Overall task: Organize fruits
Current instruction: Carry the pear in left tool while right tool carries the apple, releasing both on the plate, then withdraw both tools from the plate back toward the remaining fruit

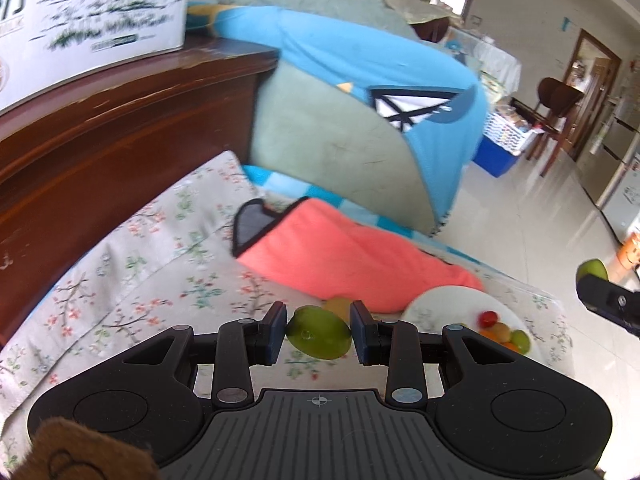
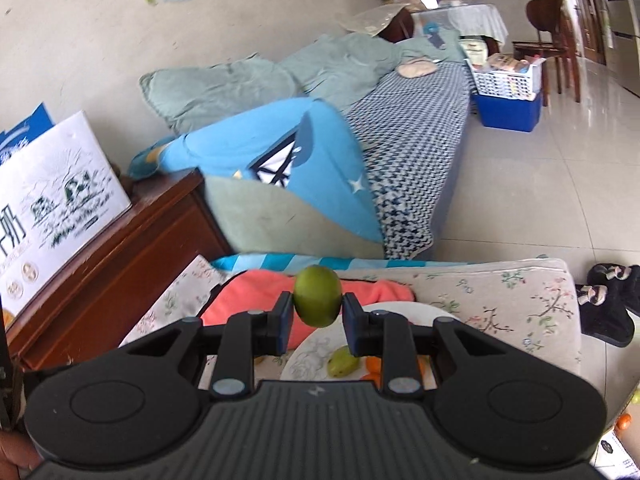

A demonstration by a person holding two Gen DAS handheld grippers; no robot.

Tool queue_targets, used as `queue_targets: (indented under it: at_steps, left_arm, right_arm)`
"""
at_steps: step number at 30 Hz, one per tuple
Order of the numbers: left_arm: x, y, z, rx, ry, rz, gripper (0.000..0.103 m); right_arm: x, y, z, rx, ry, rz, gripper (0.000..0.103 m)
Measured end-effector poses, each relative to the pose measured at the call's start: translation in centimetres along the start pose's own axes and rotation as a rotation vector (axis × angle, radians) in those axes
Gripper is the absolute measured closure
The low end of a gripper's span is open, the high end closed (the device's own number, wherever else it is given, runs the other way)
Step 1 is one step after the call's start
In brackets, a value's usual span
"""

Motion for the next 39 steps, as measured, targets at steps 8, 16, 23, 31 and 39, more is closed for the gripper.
queue_targets:
  at_steps: [8,16,23,31,39]
  left_arm:
    - [2.1,-3.8,0.2,0.100,0.034,0.071,0.071]
    - [5.3,-6.9,1.2,0.161,0.101,0.142,0.071]
    - [7.5,-8.0,2.2,0.180,0.154,0.171,0.071]
    - [8.5,-8.7,2.7,0.194,0.188,0.174,0.072]
    - [7.5,-8.2,2.6,0.170,0.164,0.146,0.069]
  right_arm:
    - [1.7,-3.3,0.2,0.026,0.055,0.127,0.076]
    - [5.5,-5.6,1.5,0.075,0.181,0.256,0.076]
    - [8.2,-6.5,2.4,0.115,0.276,0.318,0.076]
    - [9.1,-6.8,2.7,0.123,0.303,0.354,0.076]
    - [8.7,-7.0,2.7,0.127,0.288,0.367,0.074]
Point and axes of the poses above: each gripper's, at about its wrist camera, not at the fingertips, and z roughly the way its jaws point, y to its left, x to its underside, the point moved 10 cm from there along z, roughly the way its jaws point, and after that the axes turned 15 degrees about -z, right-handed, at the moved point
